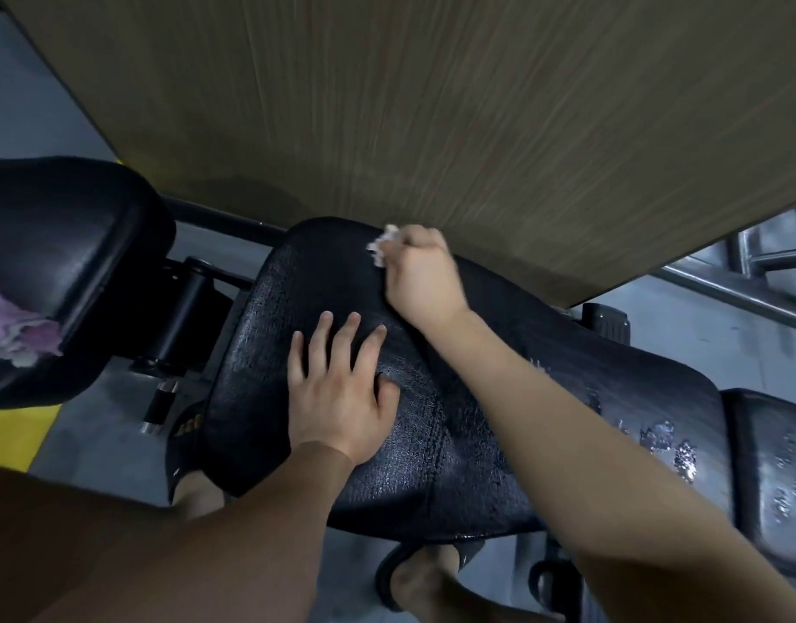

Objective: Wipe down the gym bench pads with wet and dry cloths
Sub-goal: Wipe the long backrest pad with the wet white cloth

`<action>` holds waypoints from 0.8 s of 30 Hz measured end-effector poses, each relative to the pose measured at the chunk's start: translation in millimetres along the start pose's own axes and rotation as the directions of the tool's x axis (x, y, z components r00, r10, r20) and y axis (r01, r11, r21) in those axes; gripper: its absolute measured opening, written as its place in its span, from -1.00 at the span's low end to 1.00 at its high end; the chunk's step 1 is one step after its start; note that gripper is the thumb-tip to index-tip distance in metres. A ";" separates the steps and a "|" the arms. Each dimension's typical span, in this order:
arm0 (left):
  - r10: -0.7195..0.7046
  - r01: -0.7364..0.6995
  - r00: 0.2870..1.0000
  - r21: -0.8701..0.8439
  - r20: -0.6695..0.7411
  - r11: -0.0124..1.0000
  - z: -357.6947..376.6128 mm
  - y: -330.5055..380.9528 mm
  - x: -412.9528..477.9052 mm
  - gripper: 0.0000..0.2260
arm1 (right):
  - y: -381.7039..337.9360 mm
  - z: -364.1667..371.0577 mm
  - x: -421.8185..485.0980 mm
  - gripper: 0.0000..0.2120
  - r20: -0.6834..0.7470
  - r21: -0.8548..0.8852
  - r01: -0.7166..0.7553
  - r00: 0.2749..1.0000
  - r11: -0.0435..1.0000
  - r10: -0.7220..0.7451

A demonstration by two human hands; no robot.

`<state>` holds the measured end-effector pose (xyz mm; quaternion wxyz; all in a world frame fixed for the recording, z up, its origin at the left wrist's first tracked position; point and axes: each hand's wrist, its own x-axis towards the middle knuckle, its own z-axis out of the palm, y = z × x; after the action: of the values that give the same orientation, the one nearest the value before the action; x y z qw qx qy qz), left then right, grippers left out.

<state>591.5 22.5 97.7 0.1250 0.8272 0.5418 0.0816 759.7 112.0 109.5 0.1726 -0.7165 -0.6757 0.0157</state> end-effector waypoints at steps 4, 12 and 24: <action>0.005 -0.005 1.000 0.000 -0.011 1.000 -0.7 0.1 -0.5 -0.47 | -2.5 -4.3 18.5 -0.79 0.070 0.004 0.178 0.982 0.984 -0.177; 0.005 -0.005 1.000 -0.004 -0.011 1.000 -1.7 0.2 -0.4 -0.46 | 10.6 -24.1 5.5 -0.68 0.132 -0.041 0.280 0.953 0.959 -0.273; -0.014 0.014 1.000 -0.020 -0.017 1.000 0.3 0.7 1.0 -0.46 | 22.2 -54.5 -78.8 -0.74 0.204 0.112 0.239 0.944 0.964 -0.258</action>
<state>592.6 23.1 97.7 0.1291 0.8214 0.5477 0.0930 788.2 22.4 138.2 0.1290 -0.6114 -0.7742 0.1007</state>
